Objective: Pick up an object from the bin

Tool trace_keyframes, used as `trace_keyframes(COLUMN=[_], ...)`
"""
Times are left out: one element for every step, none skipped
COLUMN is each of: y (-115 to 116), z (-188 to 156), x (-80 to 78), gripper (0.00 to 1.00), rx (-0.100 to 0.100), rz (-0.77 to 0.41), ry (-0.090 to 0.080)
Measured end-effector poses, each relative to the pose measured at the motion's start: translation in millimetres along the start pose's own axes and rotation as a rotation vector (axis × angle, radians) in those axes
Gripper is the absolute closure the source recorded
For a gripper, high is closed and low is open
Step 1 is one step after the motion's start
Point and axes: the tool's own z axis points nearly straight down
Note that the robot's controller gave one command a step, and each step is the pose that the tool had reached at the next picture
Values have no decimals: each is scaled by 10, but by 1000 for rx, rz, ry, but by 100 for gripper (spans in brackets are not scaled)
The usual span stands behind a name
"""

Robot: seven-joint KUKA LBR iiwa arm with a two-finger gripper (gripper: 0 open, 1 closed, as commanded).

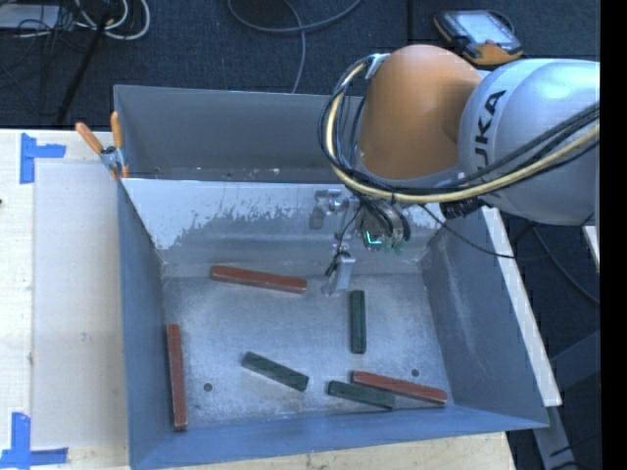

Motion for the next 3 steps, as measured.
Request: trace_keyframes(y=[-3,264,274], z=[-49,449,1104], x=[-14,28,30], gripper=[0,0,0], rx=[-1,0,-1], rz=[1,-70,11], ry=[-8,-13,-10])
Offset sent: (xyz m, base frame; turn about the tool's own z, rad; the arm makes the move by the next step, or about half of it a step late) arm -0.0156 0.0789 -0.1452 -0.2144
